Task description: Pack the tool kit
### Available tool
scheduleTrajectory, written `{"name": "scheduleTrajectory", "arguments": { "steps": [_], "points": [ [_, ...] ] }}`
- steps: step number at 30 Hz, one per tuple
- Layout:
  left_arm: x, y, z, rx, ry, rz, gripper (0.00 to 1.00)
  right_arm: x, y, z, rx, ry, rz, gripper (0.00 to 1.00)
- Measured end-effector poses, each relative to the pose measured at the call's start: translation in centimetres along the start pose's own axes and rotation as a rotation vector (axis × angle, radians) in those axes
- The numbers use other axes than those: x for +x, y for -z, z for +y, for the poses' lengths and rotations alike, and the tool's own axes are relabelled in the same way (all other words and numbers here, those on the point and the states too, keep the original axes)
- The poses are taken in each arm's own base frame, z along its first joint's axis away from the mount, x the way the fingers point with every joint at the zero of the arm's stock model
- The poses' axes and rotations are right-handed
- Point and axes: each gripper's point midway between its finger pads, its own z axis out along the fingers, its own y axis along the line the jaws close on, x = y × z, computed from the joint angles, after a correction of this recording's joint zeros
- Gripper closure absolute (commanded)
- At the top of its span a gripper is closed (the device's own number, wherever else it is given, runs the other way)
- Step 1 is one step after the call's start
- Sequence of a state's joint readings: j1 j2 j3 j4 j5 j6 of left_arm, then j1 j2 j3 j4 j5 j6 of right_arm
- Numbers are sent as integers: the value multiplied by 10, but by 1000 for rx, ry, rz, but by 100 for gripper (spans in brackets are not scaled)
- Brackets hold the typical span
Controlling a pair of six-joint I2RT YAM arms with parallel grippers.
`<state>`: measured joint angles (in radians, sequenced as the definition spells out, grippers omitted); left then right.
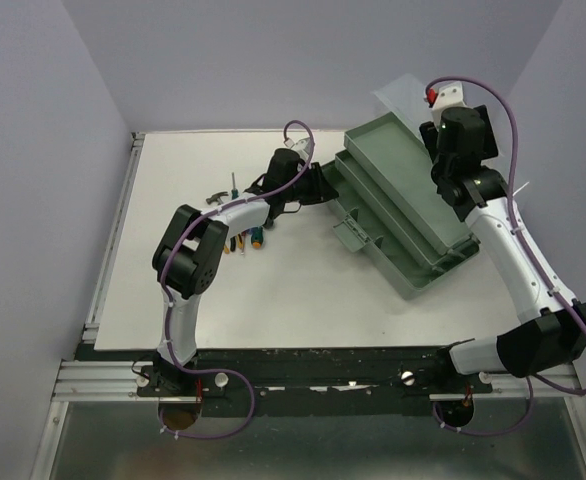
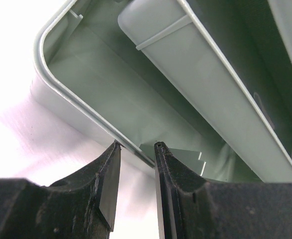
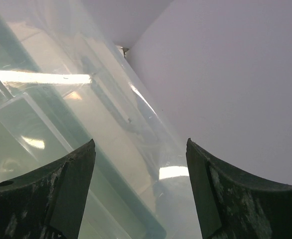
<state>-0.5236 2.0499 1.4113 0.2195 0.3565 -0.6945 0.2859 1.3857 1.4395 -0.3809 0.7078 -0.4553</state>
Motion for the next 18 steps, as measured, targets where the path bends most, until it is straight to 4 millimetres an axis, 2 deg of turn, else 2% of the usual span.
{"name": "scheduleTrajectory", "arguments": {
  "steps": [7,11,13,18],
  "points": [
    [0,-1,0,-8,-4,18,60,7,-27,-30,75,-36,41,14],
    [0,-2,0,-11,-4,23,60,12,-42,-42,107,-38,73,4],
    [0,-2,0,-12,-3,25,61,8,-45,-45,111,-36,75,0],
    [0,-1,1,-21,-4,30,62,-2,-41,-52,95,-23,83,0]
  ]
}}
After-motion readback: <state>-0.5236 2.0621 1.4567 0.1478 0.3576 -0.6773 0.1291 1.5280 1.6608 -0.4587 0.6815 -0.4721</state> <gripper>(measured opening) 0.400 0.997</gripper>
